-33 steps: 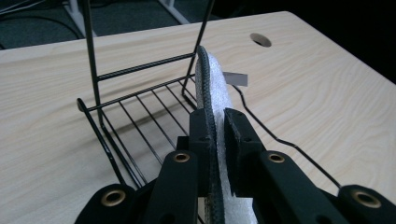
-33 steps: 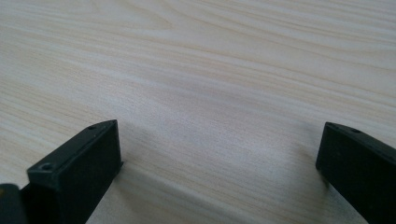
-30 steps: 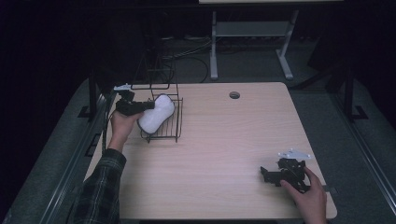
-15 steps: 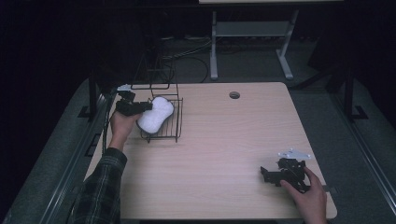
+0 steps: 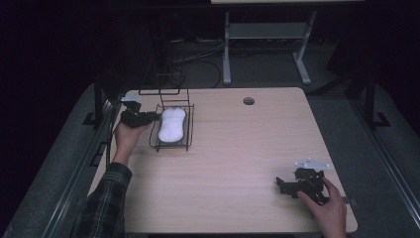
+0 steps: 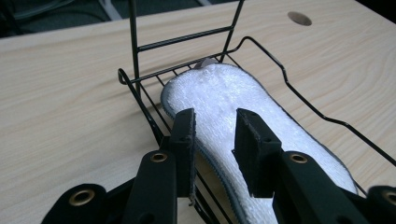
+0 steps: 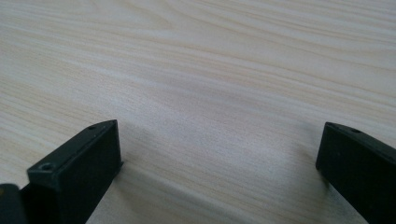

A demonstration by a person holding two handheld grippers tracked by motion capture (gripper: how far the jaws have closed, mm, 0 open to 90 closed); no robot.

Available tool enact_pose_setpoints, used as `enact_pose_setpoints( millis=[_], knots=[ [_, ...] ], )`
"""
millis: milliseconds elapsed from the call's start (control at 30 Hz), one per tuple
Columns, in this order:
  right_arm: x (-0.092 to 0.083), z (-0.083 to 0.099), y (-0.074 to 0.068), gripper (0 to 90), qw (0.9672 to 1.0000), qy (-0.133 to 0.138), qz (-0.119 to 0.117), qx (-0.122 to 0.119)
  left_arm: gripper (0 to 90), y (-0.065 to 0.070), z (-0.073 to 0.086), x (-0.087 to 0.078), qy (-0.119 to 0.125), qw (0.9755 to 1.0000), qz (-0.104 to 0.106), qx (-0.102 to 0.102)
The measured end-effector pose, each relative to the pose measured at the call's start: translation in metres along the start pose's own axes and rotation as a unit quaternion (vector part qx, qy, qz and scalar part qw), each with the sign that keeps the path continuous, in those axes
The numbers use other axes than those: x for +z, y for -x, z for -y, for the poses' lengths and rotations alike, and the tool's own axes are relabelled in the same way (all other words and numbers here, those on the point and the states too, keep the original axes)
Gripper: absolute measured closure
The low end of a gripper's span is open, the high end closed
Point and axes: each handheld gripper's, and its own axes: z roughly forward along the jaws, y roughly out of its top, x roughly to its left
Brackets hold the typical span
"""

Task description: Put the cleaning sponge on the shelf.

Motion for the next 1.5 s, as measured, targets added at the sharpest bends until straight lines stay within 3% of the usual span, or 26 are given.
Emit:
enact_pose_setpoints(
  millis=[267, 367, 467, 667, 833, 1067, 1500],
  knots=[
    [0.000, 0.000, 0.000, 0.0, 1.0000, 0.000, 0.000, 0.000, 52.3, 0.008, 0.008, -0.015, 0.002, 0.9998, 0.018, 0.010],
    [0.000, 0.000, 0.000, 0.0, 1.0000, 0.000, 0.000, 0.000, 46.7, 0.013, 0.011, -0.018, -0.018, 0.9995, 0.012, 0.023],
    [0.000, 0.000, 0.000, 0.0, 1.0000, 0.000, 0.000, 0.000, 42.5, 0.017, 0.013, -0.021, -0.020, 0.9991, -0.001, 0.038],
    [0.000, 0.000, 0.000, 0.0, 1.0000, 0.000, 0.000, 0.000, 34.0, 0.023, 0.017, -0.025, -0.022, 0.9991, -0.005, 0.037],
    [0.000, 0.000, 0.000, 0.0, 1.0000, 0.000, 0.000, 0.000, 27.1, 0.028, 0.020, -0.033, -0.034, 0.9980, -0.011, 0.052],
    [0.000, 0.000, 0.000, 0.0, 1.0000, 0.000, 0.000, 0.000, 14.8, 0.040, 0.025, -0.041, -0.050, 0.9972, -0.011, 0.054],
    [0.000, 0.000, 0.000, 0.0, 1.0000, 0.000, 0.000, 0.000, 13.7, 0.066, 0.041, -0.061, -0.045, 0.9959, -0.013, 0.077]
  ],
)
